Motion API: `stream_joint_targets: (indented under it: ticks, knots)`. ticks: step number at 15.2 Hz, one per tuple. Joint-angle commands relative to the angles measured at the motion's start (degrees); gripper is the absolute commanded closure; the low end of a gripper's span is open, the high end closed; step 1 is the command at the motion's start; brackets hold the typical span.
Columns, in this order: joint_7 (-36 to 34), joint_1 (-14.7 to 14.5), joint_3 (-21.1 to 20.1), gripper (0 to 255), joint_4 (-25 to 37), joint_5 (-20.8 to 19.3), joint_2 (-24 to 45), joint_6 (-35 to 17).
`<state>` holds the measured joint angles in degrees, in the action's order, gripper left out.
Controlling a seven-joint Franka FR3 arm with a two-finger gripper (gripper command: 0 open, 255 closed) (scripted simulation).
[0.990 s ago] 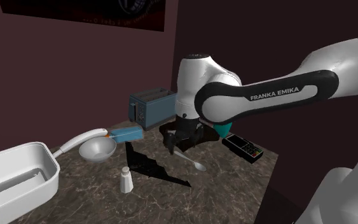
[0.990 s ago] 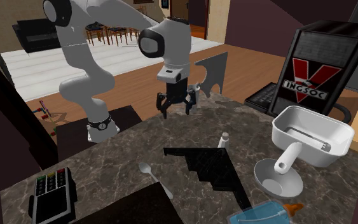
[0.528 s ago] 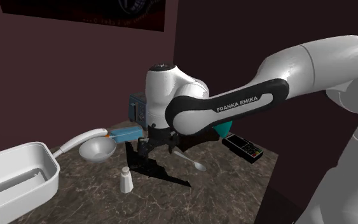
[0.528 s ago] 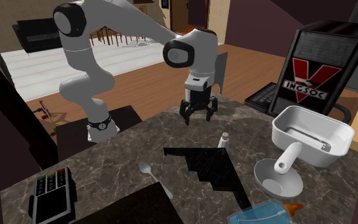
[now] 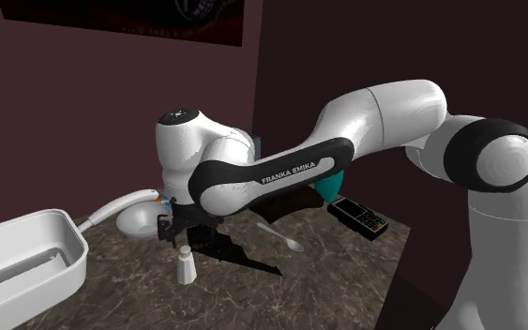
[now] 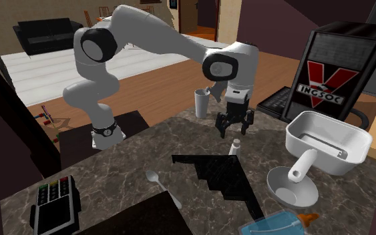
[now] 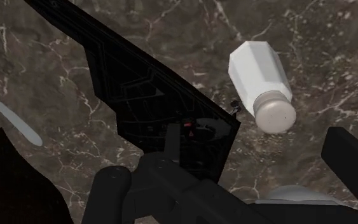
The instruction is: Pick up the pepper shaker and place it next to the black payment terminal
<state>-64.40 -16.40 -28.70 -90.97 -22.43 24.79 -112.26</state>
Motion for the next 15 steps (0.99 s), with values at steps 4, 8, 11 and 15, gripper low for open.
stream_joint_targets:
  ticks: [4, 8, 11, 15]
  knots:
    - [-2.1, -3.2, 1.1, 0, 6.1, -3.0, 6.0, 0.8]
    - [-2.6, -3.0, 1.6, 0, 4.6, -3.7, 7.1, -1.6]
    - [-2.8, -2.9, 1.8, 0, 4.1, -3.9, 7.5, -2.5]
    - [-2.8, -2.9, 1.8, 0, 4.1, -4.0, 7.5, -2.5]
